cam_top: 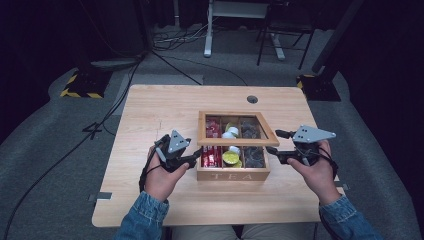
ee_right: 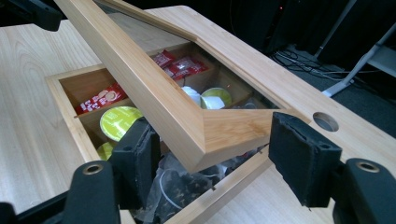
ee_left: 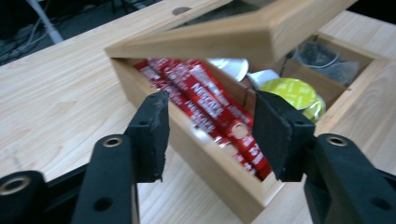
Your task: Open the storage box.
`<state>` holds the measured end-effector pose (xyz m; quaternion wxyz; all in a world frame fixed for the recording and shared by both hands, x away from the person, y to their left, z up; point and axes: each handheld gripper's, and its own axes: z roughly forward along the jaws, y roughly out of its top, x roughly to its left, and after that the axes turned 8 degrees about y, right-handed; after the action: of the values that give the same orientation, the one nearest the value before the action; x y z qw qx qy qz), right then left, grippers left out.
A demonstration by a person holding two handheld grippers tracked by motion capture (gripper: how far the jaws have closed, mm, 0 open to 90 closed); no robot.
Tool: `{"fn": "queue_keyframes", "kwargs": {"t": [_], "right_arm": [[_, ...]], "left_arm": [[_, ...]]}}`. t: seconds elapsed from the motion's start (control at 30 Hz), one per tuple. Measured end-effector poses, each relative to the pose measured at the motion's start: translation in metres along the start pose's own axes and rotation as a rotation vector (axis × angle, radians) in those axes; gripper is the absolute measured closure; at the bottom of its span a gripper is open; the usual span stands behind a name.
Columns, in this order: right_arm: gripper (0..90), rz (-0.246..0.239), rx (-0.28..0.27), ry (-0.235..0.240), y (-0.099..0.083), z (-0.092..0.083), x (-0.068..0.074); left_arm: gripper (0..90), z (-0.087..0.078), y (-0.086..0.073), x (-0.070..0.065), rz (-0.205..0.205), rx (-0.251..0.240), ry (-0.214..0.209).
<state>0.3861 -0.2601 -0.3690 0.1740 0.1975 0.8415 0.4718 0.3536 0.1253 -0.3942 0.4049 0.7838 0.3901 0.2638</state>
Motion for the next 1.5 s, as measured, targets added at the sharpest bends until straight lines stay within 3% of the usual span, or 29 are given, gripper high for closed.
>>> {"fn": "queue_keyframes", "kwargs": {"t": [0.13, 0.2, 0.3, 0.4, 0.53, 0.8, 1.0, 1.43, 1.5], "right_arm": [[34.6, -0.013, 0.001, -0.001, 0.007, 0.001, -0.004], [34.8, -0.016, -0.001, -0.003, 0.009, 0.001, -0.006], [36.7, -0.013, -0.022, 0.002, 0.019, -0.001, -0.013], [36.8, -0.006, -0.022, 0.013, 0.022, -0.001, -0.017], [37.7, 0.000, -0.027, 0.029, 0.030, 0.002, -0.027], [42.2, 0.008, -0.061, 0.041, 0.044, 0.002, -0.043], [43.7, 0.040, -0.098, 0.056, 0.053, 0.005, -0.057], [48.1, 0.017, -0.111, 0.014, 0.071, 0.016, -0.083], [48.8, 0.021, -0.119, 0.011, 0.074, 0.017, -0.087]], "left_arm": [[43.3, -0.004, -0.005, 0.007, -0.024, 0.009, 0.025], [42.4, -0.004, -0.005, 0.009, -0.019, 0.010, 0.029], [41.1, -0.002, -0.012, 0.015, -0.006, 0.035, 0.083], [40.8, -0.002, -0.018, 0.019, -0.015, 0.052, 0.091], [40.1, -0.007, -0.031, 0.028, -0.050, 0.073, 0.119], [39.0, -0.015, -0.051, 0.039, -0.099, 0.097, 0.153], [39.0, -0.020, -0.065, 0.048, -0.129, 0.113, 0.178], [39.1, -0.033, -0.092, 0.058, -0.170, 0.148, 0.220], [39.1, -0.035, -0.097, 0.059, -0.191, 0.152, 0.208]]}}
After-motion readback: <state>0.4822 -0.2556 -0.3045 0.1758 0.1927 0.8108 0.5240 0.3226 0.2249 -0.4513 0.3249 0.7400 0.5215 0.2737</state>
